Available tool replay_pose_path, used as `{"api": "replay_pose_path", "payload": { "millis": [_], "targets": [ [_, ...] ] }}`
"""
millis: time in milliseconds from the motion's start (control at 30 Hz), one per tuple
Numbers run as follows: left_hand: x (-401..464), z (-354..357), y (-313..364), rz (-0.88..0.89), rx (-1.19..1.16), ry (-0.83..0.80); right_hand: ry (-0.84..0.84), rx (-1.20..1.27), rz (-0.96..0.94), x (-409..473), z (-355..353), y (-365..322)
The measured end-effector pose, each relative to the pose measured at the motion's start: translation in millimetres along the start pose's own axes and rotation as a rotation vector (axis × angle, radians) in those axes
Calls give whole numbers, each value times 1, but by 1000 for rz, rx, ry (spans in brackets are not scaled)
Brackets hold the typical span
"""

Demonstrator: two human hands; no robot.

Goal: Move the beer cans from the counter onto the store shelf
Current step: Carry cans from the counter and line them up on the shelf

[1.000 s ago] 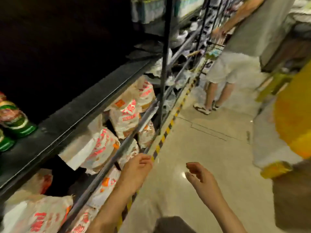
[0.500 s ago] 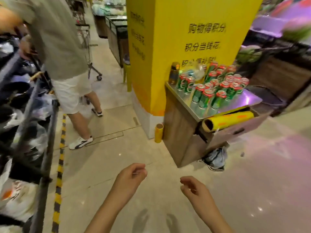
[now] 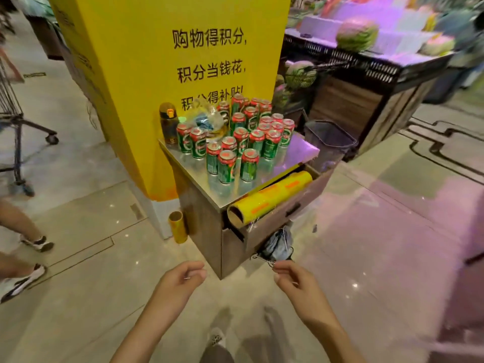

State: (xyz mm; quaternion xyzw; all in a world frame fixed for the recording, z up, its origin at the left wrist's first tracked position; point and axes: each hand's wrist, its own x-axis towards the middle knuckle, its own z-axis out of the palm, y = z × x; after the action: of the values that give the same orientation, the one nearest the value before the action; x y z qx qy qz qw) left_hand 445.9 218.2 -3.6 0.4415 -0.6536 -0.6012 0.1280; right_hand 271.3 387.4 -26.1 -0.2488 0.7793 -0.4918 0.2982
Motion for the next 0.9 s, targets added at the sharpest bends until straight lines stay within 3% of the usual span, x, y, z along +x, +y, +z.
{"api": "replay_pose_path", "payload": {
  "millis": [167,433,633,900],
  "targets": [
    [92,5,44,44,-35,53,-30,44,-73,99,-21,-43],
    [240,47,138,95,-9,-17,51,128,-67,239,-81,-66],
    [319,84,207,188,-14,-92,45,-4,-82,334,-111,-79],
    [427,87,254,103,-52,115,-154,-71,-153,496,-129,-124]
  ]
}}
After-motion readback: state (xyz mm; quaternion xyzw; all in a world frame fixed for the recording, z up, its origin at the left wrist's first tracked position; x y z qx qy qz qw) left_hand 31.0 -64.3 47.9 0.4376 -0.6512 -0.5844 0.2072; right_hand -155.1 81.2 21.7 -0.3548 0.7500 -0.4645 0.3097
